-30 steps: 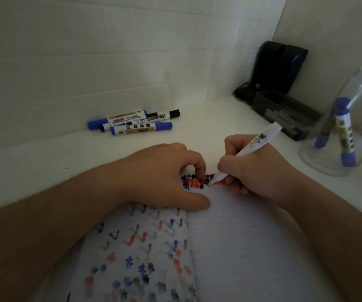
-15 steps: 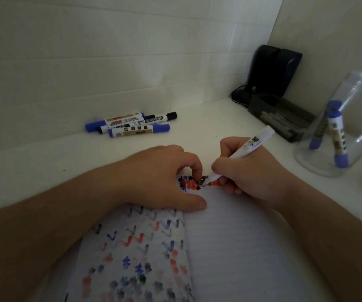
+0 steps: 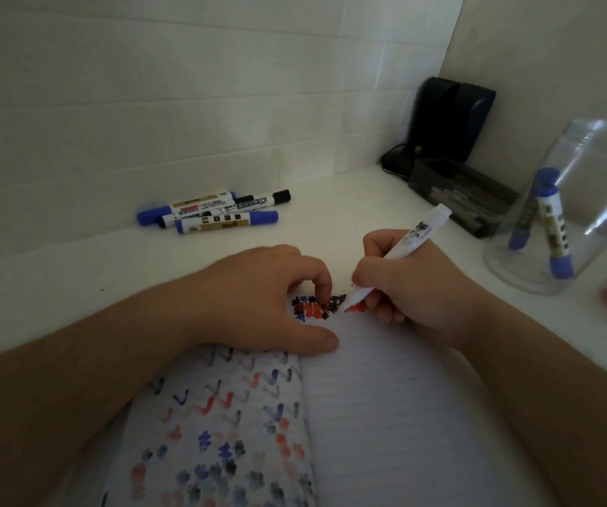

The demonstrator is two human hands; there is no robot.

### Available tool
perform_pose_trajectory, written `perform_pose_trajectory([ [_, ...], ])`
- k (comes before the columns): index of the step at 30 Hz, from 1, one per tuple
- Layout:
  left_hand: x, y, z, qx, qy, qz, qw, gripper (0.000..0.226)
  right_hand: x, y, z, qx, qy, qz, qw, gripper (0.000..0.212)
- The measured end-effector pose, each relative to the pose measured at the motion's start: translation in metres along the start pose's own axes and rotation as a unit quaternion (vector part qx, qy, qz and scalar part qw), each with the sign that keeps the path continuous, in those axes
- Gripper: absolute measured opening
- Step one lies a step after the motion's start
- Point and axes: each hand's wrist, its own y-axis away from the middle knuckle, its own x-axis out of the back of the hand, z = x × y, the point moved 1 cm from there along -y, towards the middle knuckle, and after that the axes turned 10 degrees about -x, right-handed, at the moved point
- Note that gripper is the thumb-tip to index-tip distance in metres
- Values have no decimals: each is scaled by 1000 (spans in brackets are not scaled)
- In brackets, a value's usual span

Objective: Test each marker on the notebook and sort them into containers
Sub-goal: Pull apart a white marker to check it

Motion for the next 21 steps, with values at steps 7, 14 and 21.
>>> perform_pose_trajectory([
  [7,3,2,-12,13,178,172,969,27,8,-3,-3,27,-187,-6,982,30],
  [14,2,-2,-13,-26,187,217,958,18,3,0,-6,12,-290,-45,956,21],
  [21,2,-1,-7,-53,157,212,963,17,2,-1,-5,2,-295,-44,954,19],
])
